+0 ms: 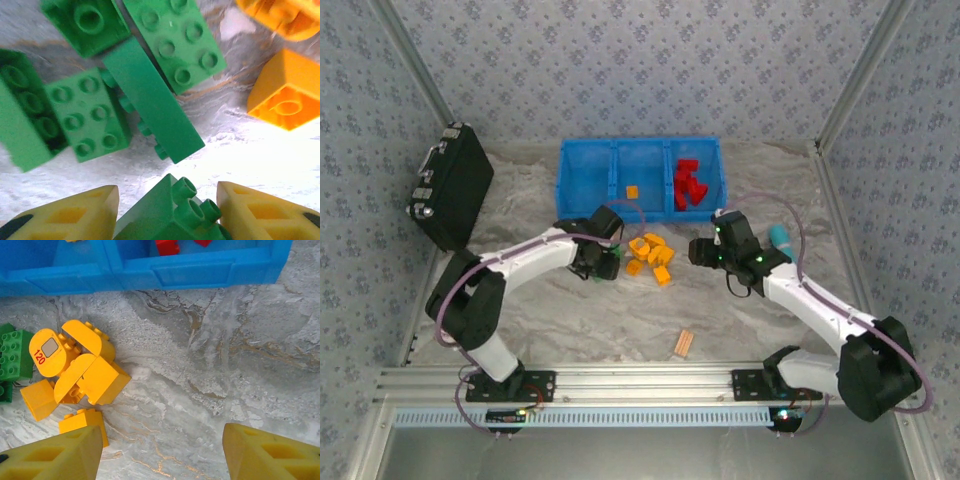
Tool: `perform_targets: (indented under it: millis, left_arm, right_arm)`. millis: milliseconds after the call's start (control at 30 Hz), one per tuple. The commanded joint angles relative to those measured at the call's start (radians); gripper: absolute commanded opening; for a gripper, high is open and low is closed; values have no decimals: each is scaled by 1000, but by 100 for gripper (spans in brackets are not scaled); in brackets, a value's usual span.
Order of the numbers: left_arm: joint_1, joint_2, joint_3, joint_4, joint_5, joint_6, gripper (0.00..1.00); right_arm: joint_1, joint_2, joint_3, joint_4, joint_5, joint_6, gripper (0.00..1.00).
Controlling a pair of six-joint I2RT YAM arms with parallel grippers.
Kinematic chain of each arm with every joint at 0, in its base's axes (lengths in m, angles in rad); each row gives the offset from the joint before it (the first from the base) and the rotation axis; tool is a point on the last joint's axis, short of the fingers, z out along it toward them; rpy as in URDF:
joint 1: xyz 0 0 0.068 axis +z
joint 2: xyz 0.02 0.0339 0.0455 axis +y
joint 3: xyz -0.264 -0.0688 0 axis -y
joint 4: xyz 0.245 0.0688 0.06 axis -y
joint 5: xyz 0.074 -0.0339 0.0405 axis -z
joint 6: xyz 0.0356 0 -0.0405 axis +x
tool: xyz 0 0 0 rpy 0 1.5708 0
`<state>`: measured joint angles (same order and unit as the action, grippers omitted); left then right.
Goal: Sort the legos into containers by color
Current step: Pick up the lego from the center of the table, then place the lego in the container.
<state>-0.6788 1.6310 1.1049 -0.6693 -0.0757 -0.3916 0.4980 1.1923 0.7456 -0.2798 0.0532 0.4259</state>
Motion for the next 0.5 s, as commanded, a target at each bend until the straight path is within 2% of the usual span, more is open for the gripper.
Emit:
perform_targets:
  millis: [0, 233, 367, 467]
  left_arm:
    - [34, -64, 103, -81, -25, 52, 51]
    - [138, 9, 367, -68, -49, 161, 51]
    - [179, 108, 527, -74, -67, 200, 51]
    - [224, 165, 582, -46, -53, 203, 51]
  right_arm:
    - [18, 16, -3, 27, -40, 8, 66]
    - [106, 91, 11, 63, -104, -33, 66]
    - [189, 125, 29, 67, -56, -18, 66]
    - [247, 145, 32, 80, -28, 4, 66]
